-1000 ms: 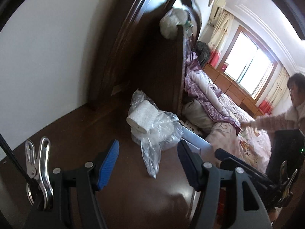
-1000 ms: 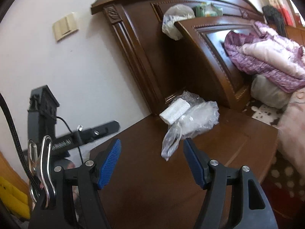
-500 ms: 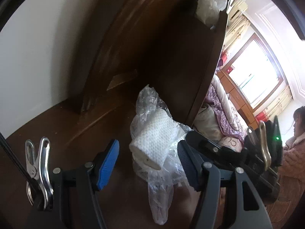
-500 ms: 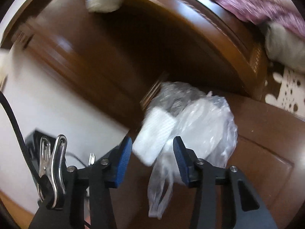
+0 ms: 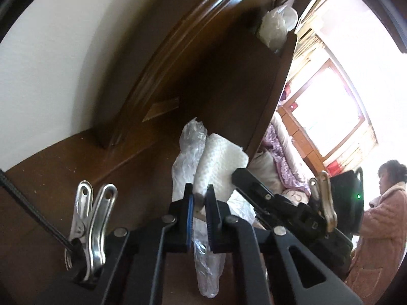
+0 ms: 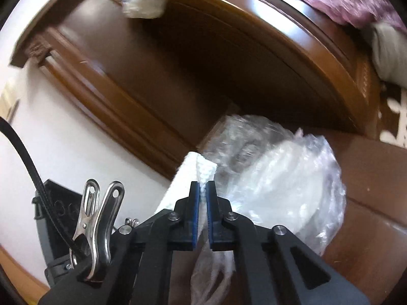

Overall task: Collect trash
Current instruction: 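Lift the tissue roll with the right gripper and carry it toward the red bin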

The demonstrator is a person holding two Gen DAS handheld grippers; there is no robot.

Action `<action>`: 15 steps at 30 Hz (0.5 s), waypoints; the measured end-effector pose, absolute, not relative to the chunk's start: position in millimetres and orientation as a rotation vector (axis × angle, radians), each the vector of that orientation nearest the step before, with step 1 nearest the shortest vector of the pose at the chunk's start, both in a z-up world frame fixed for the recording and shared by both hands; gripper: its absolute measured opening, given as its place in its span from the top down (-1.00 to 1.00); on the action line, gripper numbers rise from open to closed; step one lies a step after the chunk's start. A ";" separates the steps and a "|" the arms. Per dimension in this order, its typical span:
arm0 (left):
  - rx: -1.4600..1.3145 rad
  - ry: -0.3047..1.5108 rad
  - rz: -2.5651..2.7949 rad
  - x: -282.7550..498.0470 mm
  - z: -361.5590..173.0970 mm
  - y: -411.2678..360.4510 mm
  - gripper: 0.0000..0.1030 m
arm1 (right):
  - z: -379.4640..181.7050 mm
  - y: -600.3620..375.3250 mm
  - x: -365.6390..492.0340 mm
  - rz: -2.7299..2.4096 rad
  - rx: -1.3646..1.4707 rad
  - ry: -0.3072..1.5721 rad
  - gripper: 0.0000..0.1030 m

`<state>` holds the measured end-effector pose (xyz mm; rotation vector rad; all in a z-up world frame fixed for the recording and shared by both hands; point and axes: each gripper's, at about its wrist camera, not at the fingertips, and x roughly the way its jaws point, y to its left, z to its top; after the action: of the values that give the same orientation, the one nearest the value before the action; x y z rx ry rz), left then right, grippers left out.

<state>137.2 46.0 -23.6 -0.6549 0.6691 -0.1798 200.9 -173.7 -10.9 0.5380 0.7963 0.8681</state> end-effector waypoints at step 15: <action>-0.495 0.637 -0.172 123.3 -11.4 30.2 0.84 | -12.5 -183.5 199.6 0.933 0.592 0.765 0.88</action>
<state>123.3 30.2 -11.4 -0.4954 0.6375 -0.1717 199.6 -183.5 -12.5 0.5919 0.7654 0.9330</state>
